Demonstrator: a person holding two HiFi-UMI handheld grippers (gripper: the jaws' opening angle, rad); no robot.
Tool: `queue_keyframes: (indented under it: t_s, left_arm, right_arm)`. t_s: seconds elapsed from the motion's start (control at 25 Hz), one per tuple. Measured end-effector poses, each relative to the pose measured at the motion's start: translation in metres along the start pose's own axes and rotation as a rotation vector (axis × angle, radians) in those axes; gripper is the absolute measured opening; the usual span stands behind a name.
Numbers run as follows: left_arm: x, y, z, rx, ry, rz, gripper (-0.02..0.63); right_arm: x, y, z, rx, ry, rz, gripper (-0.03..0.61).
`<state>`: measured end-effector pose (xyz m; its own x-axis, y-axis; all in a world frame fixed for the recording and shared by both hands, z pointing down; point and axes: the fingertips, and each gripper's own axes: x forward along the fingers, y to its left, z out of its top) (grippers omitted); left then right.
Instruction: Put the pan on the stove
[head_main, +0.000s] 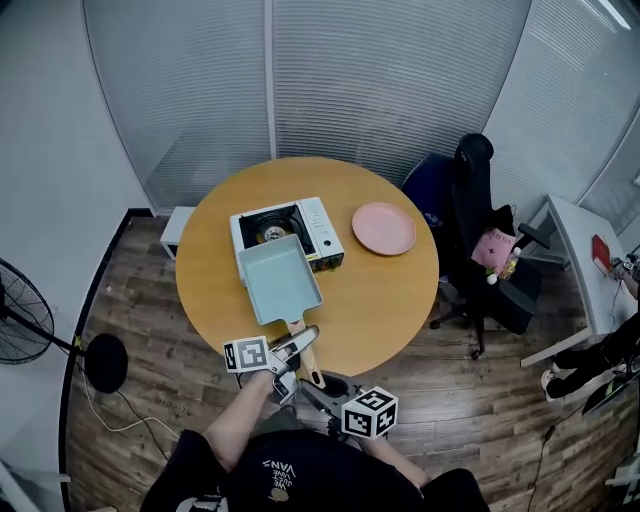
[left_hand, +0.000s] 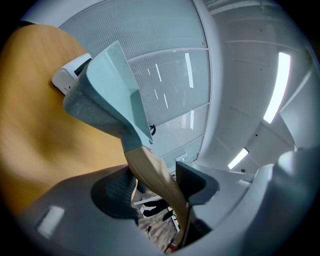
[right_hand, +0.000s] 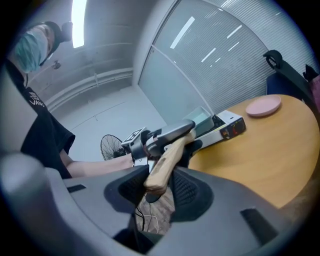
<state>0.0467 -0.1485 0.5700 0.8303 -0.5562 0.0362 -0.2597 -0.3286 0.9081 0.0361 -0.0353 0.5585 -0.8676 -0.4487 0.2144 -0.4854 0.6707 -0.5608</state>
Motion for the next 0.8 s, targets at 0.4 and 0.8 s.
queue_keyframes:
  t_s: [0.4, 0.8]
  left_arm:
    - [0.031, 0.037, 0.058, 0.004, 0.026, -0.008, 0.238]
    - [0.056, 0.085, 0.115, -0.008, 0.073, 0.015, 0.238]
  right_arm:
    - [0.048, -0.048, 0.033, -0.009, 0.004, -0.034, 0.129]
    - [0.105, -0.096, 0.060, 0.022, 0.032, -0.073, 0.129]
